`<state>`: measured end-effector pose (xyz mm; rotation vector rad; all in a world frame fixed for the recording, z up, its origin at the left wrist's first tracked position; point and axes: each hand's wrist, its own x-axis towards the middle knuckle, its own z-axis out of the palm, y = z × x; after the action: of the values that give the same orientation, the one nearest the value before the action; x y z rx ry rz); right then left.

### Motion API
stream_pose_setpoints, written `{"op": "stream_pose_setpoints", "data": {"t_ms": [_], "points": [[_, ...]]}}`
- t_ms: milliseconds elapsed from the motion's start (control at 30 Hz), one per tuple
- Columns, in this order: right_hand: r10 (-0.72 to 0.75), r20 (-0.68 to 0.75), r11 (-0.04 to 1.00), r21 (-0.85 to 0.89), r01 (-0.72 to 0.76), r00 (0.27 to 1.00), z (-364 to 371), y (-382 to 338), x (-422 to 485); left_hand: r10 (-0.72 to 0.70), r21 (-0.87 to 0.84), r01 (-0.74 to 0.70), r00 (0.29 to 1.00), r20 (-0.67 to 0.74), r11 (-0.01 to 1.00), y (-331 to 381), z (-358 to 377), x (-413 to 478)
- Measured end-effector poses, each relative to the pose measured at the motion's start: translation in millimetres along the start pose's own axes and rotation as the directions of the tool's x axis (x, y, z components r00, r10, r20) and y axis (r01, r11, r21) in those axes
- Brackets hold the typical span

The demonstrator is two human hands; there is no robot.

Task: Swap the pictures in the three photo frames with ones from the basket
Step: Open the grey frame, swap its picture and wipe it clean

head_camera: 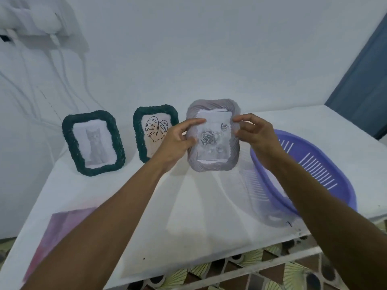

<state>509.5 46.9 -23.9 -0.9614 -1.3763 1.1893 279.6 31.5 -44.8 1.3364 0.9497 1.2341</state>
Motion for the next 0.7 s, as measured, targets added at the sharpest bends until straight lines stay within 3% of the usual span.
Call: {"op": "stream_pose_setpoints", "data": {"t_ms": [167, 400, 700], "points": [[-0.019, -0.004, 0.931, -0.363, 0.016, 1.000, -28.4, 20.5, 39.6, 0.019, 0.068, -0.016, 0.999, -0.046, 0.998, -19.5, 10.9, 45.0], [-0.031, -0.028, 0.896, -0.444, 0.016, 0.999, -37.2, 42.5, 80.0, -0.017, 0.061, 0.025, 0.992, -0.127, 0.998, -46.0, 15.7, 74.5], [-0.067, 0.079, 0.821, -0.563, 0.100, 0.995, -40.7, 56.2, 93.3, -0.005, 0.094, 0.021, 0.985, -0.172, 0.995, -65.7, 10.4, 87.7]]}}
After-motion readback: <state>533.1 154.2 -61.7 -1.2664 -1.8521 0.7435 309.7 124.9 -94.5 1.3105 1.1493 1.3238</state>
